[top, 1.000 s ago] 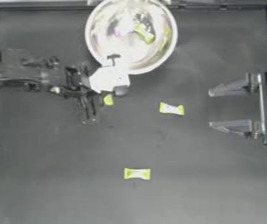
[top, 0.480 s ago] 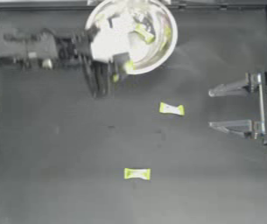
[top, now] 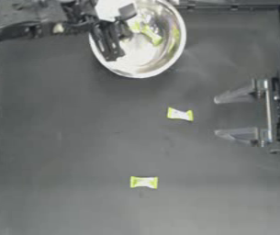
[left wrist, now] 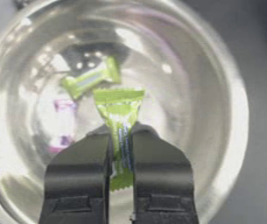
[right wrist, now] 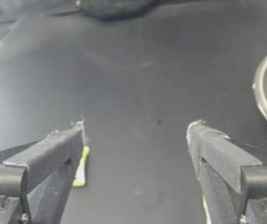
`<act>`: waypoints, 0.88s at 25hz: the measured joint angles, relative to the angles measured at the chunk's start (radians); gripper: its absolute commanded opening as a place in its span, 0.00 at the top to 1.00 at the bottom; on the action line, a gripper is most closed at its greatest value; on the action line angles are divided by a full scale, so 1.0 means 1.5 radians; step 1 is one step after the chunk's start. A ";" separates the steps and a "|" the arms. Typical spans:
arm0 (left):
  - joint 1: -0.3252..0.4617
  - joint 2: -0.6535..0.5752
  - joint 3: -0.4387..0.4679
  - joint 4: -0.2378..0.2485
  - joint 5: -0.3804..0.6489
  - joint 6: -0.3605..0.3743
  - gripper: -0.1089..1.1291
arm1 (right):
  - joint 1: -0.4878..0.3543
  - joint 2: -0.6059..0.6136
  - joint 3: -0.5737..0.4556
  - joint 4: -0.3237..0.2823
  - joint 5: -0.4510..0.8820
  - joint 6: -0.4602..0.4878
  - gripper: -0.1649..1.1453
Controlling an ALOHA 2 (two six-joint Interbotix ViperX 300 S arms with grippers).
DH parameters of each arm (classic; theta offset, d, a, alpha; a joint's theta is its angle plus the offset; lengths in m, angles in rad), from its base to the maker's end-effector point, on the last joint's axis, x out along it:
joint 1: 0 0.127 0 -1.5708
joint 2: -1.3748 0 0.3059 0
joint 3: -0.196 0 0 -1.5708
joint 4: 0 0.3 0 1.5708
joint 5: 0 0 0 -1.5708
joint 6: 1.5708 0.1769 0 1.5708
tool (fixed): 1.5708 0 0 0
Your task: Put candies in bowl
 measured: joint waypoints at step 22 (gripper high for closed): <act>0.042 0.071 -0.031 -0.007 -0.012 -0.001 0.12 | 0.000 0.001 0.000 0.000 0.000 0.000 0.12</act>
